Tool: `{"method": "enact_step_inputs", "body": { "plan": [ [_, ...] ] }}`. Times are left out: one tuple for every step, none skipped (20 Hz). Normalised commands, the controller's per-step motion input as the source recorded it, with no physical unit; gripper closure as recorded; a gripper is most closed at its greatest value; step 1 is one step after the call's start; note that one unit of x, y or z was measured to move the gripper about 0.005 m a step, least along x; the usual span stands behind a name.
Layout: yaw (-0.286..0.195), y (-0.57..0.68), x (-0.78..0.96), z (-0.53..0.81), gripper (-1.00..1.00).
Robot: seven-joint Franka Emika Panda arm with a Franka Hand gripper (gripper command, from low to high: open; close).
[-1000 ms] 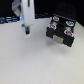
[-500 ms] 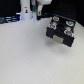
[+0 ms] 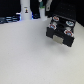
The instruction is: Open the kcup holder, insert the kcup into the holder, and close the kcup holder
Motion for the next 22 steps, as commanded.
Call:
{"method": "enact_step_inputs", "body": {
  "plan": [
    [-0.003,0.65,0.07,0.25,1.00],
    [0.007,0.67,0.13,0.26,1.00],
    [0.013,0.66,0.09,0.22,1.00],
    [0.004,0.65,0.08,0.22,1.00],
    [0.006,0.66,0.07,0.20,1.00],
    [0.008,0.66,0.07,0.20,1.00],
    [0.009,0.65,0.07,0.19,1.00],
    [0.011,0.65,0.07,0.18,1.00],
    [0.010,0.65,0.05,0.16,1.00],
    [0.009,0.65,0.05,0.15,1.00],
    [0.007,0.66,0.06,0.13,1.00],
    [0.008,0.66,0.12,0.12,1.00],
    [0.010,0.64,0.08,0.08,1.00],
    [0.005,0.65,0.10,0.08,1.00],
    [0.007,0.64,0.10,0.05,1.00],
    [0.009,0.48,0.09,0.01,1.00],
    [0.013,0.40,0.07,0.00,1.00],
    [0.007,0.15,0.05,-0.03,1.00],
    [0.014,0.19,0.05,-0.04,1.00],
    [0.013,0.37,0.14,0.01,1.00],
    [0.021,0.33,0.11,-0.01,1.00],
    [0.012,0.43,0.21,0.04,1.00]
  ]
}}
